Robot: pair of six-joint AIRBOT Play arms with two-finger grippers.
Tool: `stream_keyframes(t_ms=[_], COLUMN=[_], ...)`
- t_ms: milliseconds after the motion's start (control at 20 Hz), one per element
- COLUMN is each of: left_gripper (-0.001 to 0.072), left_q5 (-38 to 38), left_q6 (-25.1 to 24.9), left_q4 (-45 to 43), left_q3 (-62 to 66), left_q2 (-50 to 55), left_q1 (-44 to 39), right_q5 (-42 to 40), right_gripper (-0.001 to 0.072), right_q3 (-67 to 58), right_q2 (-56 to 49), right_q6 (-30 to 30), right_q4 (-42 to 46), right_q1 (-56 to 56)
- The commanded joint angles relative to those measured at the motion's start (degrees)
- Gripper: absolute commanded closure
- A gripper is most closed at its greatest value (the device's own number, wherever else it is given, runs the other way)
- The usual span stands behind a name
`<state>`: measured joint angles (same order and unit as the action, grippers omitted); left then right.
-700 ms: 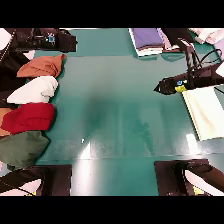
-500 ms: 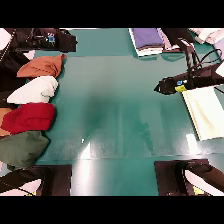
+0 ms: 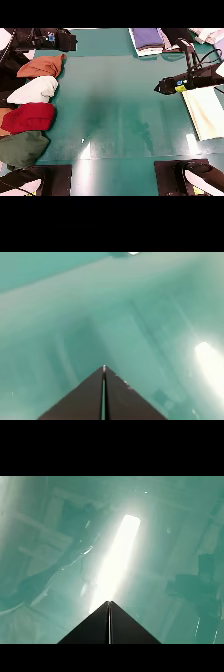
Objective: Fold the shirts.
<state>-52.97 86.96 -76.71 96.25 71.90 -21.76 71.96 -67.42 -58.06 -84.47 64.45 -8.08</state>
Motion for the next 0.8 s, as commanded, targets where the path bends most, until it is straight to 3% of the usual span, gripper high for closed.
stream_keyframes(t_ms=[0, 150, 200, 250, 300, 350, 500, 750], left_gripper=[0.0679, 0.0678, 0.0543, 0.0184, 0.0033, 0.0034, 0.0033, 0.0033], left_q5=[4.0, 5.2, 5.7, 6.2, 6.8, 7.6, 10.4, 13.4], left_q6=[-0.4, -0.5, -0.4, 0.7, 4.1, 7.0, 12.4, 13.2], left_q4=[-0.5, -8.3, -13.9, -20.5, -26.0, -29.6, -29.5, -28.4], left_q3=[0.0, 0.0, 0.0, 0.0, 0.0, 0.0, 0.0, 0.0], left_q2=[0.1, 0.6, 1.4, 2.5, 4.0, 6.0, 13.4, 27.0], left_q1=[0.1, 0.2, 0.2, 0.4, 1.4, 3.6, 12.6, 22.4], right_q5=[-0.2, -0.3, -0.4, -0.4, -0.4, -0.4, -0.4, -0.5], right_gripper=[0.0699, 0.0699, 0.0699, 0.0699, 0.0699, 0.0699, 0.0699, 0.0699], right_q3=[0.0, 0.0, 0.0, 0.0, 0.0, 0.0, 0.0, 0.0], right_q2=[0.0, 0.0, 0.0, 0.0, 0.0, 0.0, 0.0, 0.0], right_q6=[0.0, -0.1, -0.1, -0.1, -0.1, -0.1, -0.1, -0.1], right_q4=[0.0, 0.0, 0.0, 0.0, 0.0, 0.0, 0.0, 0.0], right_q1=[-0.1, -0.1, -0.1, -0.1, -0.1, -0.1, -0.1, -0.1])
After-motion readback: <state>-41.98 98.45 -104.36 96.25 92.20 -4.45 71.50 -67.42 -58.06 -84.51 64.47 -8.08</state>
